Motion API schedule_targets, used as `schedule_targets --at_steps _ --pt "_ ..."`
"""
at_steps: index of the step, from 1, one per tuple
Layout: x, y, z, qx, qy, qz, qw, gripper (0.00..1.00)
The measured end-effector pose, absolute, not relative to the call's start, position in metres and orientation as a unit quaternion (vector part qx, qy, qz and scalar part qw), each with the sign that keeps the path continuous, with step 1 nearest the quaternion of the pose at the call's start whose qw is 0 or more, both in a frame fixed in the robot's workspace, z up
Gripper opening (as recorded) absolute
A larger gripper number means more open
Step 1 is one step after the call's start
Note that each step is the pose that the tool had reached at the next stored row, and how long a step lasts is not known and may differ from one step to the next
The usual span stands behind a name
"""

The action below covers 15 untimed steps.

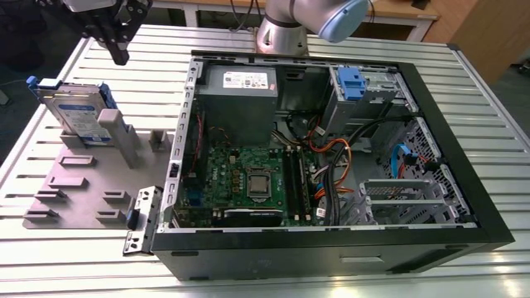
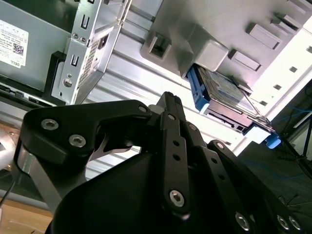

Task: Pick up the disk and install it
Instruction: 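Reach for the disk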

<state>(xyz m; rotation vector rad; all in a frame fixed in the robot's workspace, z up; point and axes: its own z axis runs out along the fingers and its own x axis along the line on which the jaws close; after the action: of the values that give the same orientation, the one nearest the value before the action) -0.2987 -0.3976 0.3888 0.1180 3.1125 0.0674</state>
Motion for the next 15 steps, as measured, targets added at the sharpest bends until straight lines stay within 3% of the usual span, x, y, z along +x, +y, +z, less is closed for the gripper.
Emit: schedule_targets --at_steps 15 --pt "-0.317 -0.390 0.385 0.038 0.999 0.022 0.013 0.11"
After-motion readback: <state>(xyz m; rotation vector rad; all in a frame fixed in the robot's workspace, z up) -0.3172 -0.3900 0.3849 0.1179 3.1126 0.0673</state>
